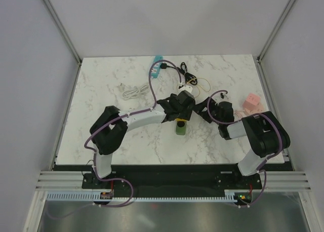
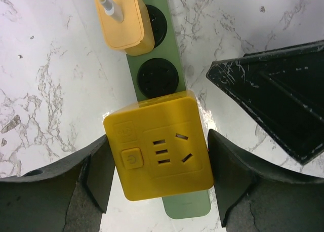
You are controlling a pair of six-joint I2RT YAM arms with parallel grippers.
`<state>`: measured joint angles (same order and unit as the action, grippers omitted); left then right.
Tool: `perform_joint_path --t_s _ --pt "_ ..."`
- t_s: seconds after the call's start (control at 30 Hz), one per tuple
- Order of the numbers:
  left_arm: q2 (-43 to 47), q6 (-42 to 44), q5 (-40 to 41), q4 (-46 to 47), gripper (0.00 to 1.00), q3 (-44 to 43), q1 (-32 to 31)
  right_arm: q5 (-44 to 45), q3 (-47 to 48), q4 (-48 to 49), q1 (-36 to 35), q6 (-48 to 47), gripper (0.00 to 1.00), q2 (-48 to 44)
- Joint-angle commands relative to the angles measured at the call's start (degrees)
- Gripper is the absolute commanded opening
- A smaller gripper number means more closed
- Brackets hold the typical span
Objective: Pull the plug off the socket
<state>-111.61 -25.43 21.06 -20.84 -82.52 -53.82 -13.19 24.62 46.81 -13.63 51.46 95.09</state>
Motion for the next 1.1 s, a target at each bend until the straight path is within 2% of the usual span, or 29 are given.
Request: perform_joint_path --t_s 0.0,0.2,0.5,1.07 --pt "6.1 2.9 -1.7 6.0 0.02 4.5 0.1 -3.9 1.3 7.2 0.2 2.2 0.83 2.0" --pt "12.6 3.5 -4.4 16.1 0.02 14.6 0.2 -4.4 1.5 8.8 0.3 2.7 0.80 3.3" --pt "14.5 3.7 -5.6 18.0 0.02 15.4 0.2 -8.5 2.6 15.9 -1.1 8.5 0.68 10.2" --pt "17.0 2.4 -8.8 19.4 0.02 14.8 0.3 -10.5 4.0 21.2 -3.2 11.5 0.68 15.1"
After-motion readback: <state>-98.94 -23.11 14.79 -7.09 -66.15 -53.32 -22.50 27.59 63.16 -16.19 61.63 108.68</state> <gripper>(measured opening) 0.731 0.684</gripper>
